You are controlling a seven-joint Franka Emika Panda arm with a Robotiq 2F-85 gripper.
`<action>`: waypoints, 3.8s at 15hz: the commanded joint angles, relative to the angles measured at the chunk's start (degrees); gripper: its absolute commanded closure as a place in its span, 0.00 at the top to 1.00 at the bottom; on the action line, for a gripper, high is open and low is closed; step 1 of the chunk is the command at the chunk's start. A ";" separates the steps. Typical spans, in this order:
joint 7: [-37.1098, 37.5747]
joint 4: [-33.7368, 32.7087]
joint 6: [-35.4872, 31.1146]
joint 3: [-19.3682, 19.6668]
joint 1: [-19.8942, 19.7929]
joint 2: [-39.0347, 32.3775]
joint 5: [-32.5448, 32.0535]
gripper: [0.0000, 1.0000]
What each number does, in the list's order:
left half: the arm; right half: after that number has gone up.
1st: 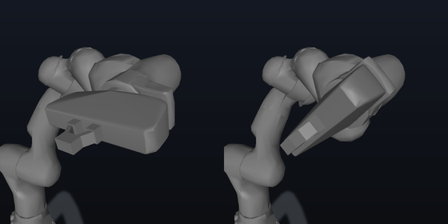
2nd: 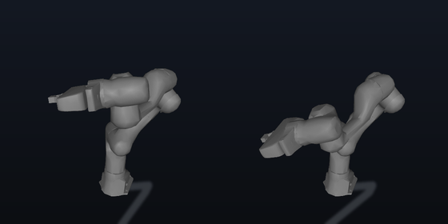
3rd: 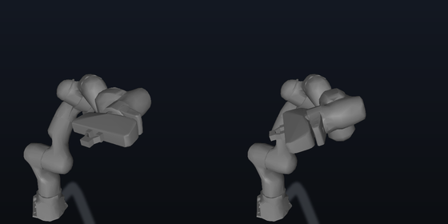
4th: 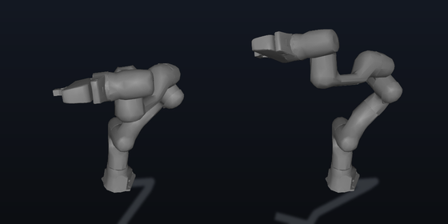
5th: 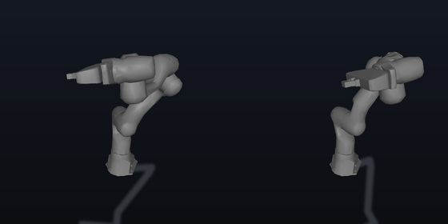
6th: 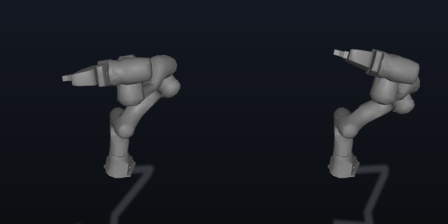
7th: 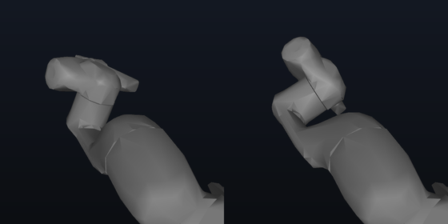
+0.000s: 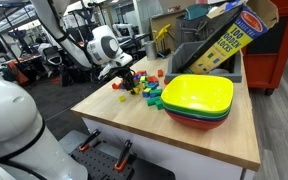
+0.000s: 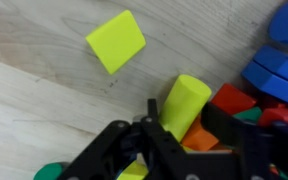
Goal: Pick up the yellow cylindrical block and move it forward and to the left
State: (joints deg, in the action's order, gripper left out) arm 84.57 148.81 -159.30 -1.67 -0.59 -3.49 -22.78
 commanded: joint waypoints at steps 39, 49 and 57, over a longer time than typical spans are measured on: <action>0.32 -13.78 29.25 -6.65 -1.37 16.68 -4.83 0.08; 0.01 -13.62 29.20 -4.34 -2.30 14.54 -6.75 0.33; 0.05 -13.62 29.20 -4.66 -2.01 14.55 -6.75 0.33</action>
State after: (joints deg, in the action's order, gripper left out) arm 84.70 135.27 -130.23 -6.55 -2.82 11.05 -29.57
